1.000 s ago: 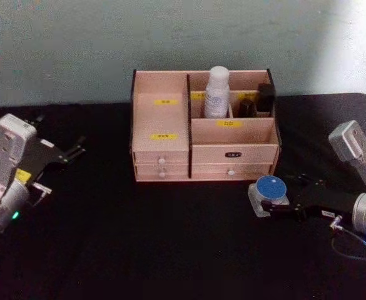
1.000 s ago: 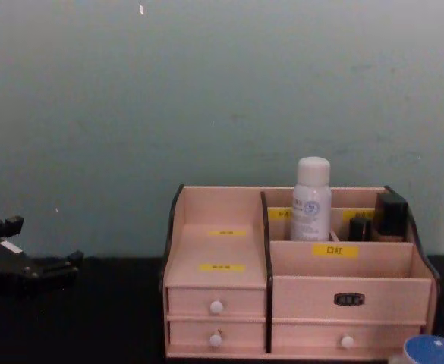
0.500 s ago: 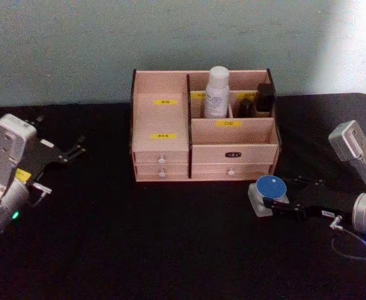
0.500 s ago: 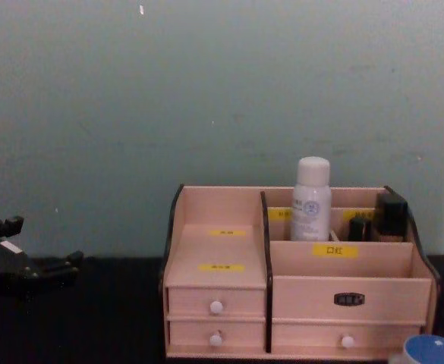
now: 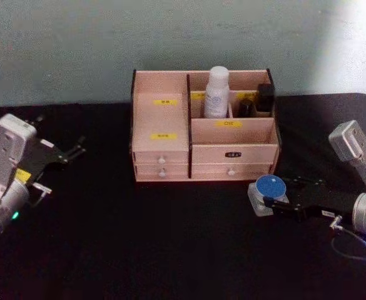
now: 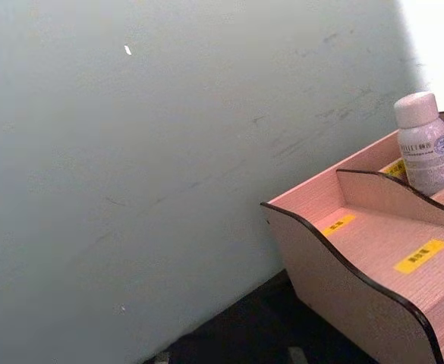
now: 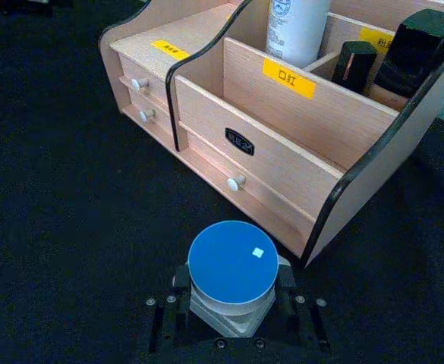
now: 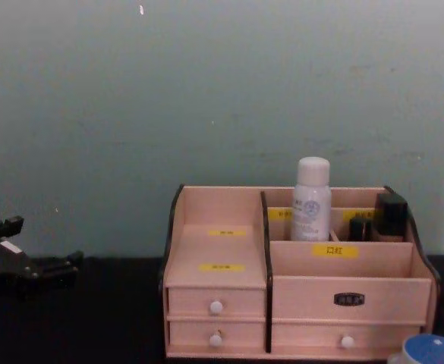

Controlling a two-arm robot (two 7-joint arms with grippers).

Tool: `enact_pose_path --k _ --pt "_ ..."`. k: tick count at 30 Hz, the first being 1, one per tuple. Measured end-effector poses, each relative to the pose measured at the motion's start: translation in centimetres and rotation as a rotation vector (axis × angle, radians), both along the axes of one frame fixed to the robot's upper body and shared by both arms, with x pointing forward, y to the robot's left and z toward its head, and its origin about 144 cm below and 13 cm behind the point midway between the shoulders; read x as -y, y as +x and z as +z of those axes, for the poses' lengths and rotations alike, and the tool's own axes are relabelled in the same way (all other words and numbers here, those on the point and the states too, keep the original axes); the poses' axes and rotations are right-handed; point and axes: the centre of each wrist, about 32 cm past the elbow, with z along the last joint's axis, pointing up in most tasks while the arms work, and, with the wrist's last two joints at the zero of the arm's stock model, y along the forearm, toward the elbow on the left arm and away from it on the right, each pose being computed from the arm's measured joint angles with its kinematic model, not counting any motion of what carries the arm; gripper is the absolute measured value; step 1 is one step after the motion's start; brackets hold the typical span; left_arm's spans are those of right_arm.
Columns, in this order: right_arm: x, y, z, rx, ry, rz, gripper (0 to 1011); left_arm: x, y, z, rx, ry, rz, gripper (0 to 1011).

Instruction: Pick up the facial cleanser and watermelon frost from the table and place them into the tiered storage box.

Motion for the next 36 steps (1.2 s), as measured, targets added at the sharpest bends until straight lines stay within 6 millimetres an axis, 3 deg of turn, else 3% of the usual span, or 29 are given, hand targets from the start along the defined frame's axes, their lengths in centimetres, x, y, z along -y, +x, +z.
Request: enact_pose_path --k 20,36 --pt "0.0 0.0 0.1 0.007 -0.002 0.019 681 0.0 0.0 0.0 0.000 0.000 0.000 1001" --pt "-0.2 0.2 1.9 0.047 0.051 0.101 681 0.0 0.0 0.0 0.000 0.000 0.000 1001"
